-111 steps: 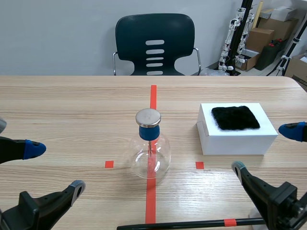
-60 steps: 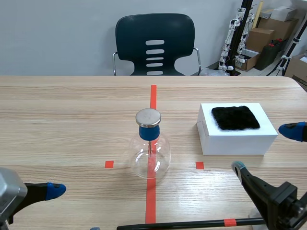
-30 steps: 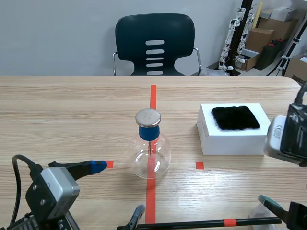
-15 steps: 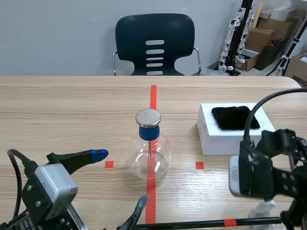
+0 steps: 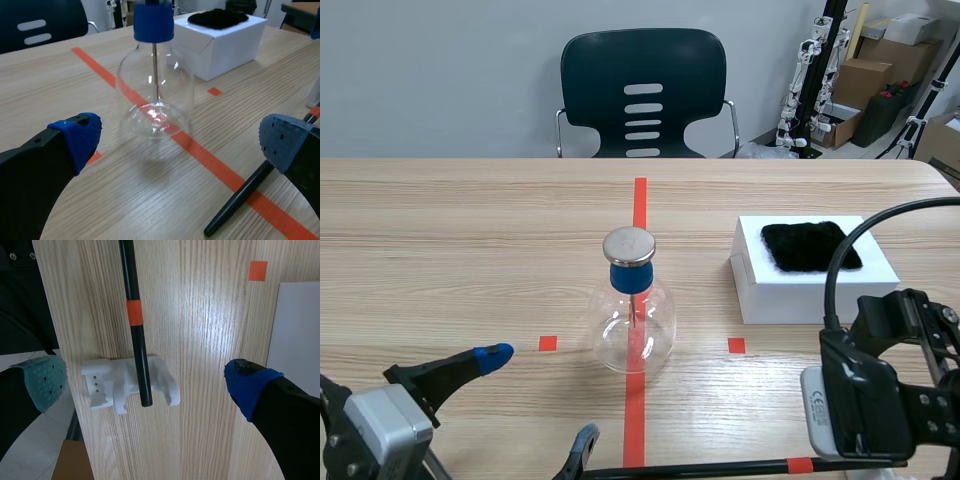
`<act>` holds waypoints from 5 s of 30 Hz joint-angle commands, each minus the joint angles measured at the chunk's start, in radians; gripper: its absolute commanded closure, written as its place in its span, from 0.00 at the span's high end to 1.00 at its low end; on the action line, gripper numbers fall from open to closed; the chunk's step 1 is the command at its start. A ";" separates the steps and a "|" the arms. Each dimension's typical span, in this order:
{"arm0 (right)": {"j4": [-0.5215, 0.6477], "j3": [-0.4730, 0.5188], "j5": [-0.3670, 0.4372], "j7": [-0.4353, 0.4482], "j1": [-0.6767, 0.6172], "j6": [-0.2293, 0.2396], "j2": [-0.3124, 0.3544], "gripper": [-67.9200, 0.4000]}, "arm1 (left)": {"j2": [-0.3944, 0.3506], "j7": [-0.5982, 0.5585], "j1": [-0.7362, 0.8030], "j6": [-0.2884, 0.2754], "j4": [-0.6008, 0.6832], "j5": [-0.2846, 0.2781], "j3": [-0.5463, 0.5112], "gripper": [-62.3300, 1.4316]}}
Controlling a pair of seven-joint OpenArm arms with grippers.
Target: Do the electroscope experiment. pick up the black charging rod
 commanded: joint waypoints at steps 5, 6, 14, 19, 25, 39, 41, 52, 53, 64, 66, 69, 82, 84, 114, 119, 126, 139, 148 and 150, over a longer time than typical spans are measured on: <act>-0.061 -0.098 0.094 -0.123 0.125 0.008 -0.025 1.00 | 0.008 -0.080 -0.018 -0.002 -0.056 -0.034 0.002 1.00; -0.072 -0.112 0.109 -0.159 0.143 0.008 -0.037 1.00 | 0.008 -0.092 -0.022 -0.002 -0.067 -0.039 0.002 1.00; -0.163 -0.251 0.167 -0.351 0.275 0.008 -0.125 0.88 | 0.008 -0.113 -0.050 -0.003 -0.092 -0.080 0.002 1.00; -0.218 -0.323 0.179 -0.421 0.325 0.008 -0.174 0.87 | 0.010 -0.185 -0.050 -0.003 -0.093 -0.080 0.002 1.00; -0.279 -0.371 0.179 -0.439 0.374 0.008 -0.214 0.87 | 0.027 -0.184 -0.073 -0.002 -0.096 -0.076 0.002 1.00; -0.358 -0.477 0.077 -0.381 0.466 0.008 -0.245 0.87 | 0.041 -0.171 -0.128 -0.019 -0.104 -0.076 0.003 1.00; -0.358 -0.477 0.056 -0.364 0.465 0.008 -0.245 0.87 | 0.050 -0.170 -0.136 -0.021 -0.122 -0.076 0.005 1.00; -0.358 -0.477 0.058 -0.354 0.465 0.008 -0.245 0.87 | 0.072 -0.200 -0.167 -0.021 -0.240 -0.075 0.052 1.00; -0.358 -0.477 0.058 -0.354 0.465 0.008 -0.245 0.87 | 0.072 -0.209 -0.169 -0.021 -0.248 -0.075 0.053 1.00; -0.358 -0.477 0.081 -0.367 0.464 0.008 -0.244 0.64 | 0.097 -0.253 -0.214 -0.013 -0.323 -0.004 0.058 1.00; -0.358 -0.477 0.081 -0.368 0.465 0.008 -0.244 0.60 | 0.100 -0.254 -0.219 0.001 -0.328 0.003 0.058 1.00; -0.358 -0.477 0.081 -0.375 0.465 0.008 -0.244 0.55 | 0.102 -0.252 -0.233 0.002 -0.328 0.016 0.058 1.00; -0.358 -0.477 0.081 -0.375 0.465 0.008 -0.244 0.26 | 0.101 -0.246 -0.263 0.006 -0.328 0.029 0.067 1.00; -0.358 -0.477 0.081 -0.375 0.465 0.008 -0.244 0.21 | 0.101 -0.246 -0.263 0.006 -0.328 0.029 0.067 1.00; -0.272 -0.477 0.098 -0.352 0.462 0.008 -0.158 0.03 | 0.101 -0.212 -0.263 0.006 -0.328 0.027 0.067 1.00; -0.194 -0.477 0.120 -0.390 0.446 0.008 -0.076 0.03 | 0.101 -0.213 -0.264 0.006 -0.328 0.027 0.067 1.00; -0.142 -0.475 0.160 -0.388 0.416 0.006 0.048 0.03 | 0.101 -0.217 -0.264 0.006 -0.328 0.027 0.067 1.00; -0.116 -0.383 0.216 -0.179 0.407 -0.011 0.240 0.03 | 0.101 -0.216 -0.263 0.006 -0.328 0.027 0.067 1.00; -0.115 -0.361 0.216 0.023 0.407 0.008 0.388 0.03 | 0.101 -0.216 -0.263 0.006 -0.328 0.027 0.067 1.00; -0.115 -0.361 0.216 0.102 0.407 0.008 0.440 0.03 | 0.101 -0.216 -0.263 0.006 -0.328 0.027 0.067 1.00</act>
